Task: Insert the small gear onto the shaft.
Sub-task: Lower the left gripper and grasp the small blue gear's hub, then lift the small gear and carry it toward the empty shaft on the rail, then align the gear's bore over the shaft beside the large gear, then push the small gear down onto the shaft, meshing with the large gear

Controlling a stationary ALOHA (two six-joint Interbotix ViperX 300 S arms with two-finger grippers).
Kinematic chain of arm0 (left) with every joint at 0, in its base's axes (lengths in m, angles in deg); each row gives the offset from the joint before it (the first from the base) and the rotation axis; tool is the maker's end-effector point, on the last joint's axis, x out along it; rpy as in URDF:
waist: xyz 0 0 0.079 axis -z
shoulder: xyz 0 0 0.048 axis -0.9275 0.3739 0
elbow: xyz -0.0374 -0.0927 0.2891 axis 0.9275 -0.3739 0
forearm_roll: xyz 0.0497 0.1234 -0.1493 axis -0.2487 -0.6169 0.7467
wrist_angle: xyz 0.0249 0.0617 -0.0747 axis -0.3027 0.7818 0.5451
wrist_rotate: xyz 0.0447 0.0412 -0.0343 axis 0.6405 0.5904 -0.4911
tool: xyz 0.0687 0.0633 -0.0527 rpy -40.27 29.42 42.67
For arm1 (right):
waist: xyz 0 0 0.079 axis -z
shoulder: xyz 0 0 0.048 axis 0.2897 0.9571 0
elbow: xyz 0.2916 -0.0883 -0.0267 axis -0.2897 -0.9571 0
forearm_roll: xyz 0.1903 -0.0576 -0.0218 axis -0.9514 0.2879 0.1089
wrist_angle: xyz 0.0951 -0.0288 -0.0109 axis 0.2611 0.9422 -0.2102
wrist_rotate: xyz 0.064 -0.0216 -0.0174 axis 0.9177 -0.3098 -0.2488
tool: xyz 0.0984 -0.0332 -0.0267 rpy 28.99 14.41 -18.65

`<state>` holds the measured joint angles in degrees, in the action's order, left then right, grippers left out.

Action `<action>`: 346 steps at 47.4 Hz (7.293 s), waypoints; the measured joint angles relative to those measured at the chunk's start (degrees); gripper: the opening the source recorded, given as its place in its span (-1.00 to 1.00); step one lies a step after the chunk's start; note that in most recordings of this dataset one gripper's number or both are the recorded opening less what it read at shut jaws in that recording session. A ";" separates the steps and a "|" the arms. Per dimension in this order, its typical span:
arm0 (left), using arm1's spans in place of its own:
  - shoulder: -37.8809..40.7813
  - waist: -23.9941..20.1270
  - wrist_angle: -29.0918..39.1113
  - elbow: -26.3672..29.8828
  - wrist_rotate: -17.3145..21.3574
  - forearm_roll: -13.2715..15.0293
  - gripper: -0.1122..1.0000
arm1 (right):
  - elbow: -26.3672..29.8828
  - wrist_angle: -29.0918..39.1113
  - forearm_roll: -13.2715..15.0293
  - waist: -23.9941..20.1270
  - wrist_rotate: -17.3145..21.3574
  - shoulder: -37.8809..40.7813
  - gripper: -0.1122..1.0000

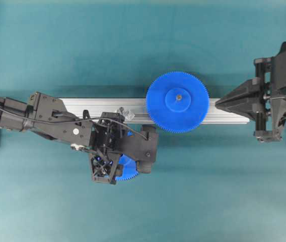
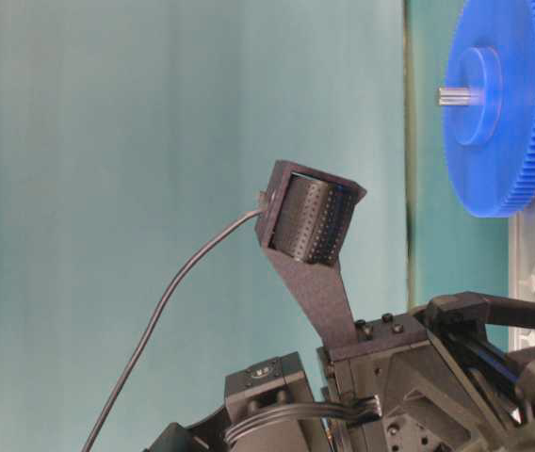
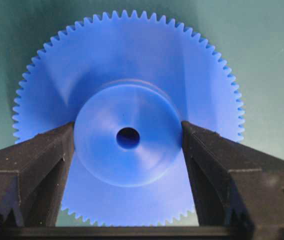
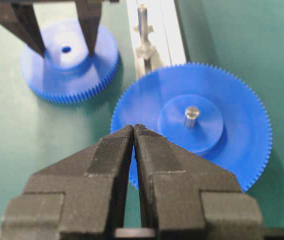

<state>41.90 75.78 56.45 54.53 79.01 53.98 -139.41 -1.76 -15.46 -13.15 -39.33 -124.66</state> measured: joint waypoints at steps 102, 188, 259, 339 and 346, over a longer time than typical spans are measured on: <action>-14.68 -10.90 13.89 8.70 13.54 -0.09 0.48 | -3.16 0.70 -1.49 -0.26 0.00 -4.39 -0.52; -8.70 -13.62 10.11 3.52 13.71 -0.09 0.48 | -3.96 -1.58 -3.43 -2.11 4.31 -6.94 -0.53; -6.94 -14.06 15.82 5.45 13.62 0.00 0.48 | -5.36 -1.32 -3.43 -2.20 4.31 -10.02 -0.53; -14.77 -13.10 15.12 2.99 9.05 -0.09 0.68 | -5.89 -1.32 -3.43 -2.29 4.48 -10.11 -0.53; -16.79 -13.18 14.59 -0.79 7.21 -0.09 0.68 | -6.06 -1.32 -3.43 -2.20 4.48 -10.11 -0.53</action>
<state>25.12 62.59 71.04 53.74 86.21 53.90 -145.47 -3.07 -18.89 -15.34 -34.84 -134.76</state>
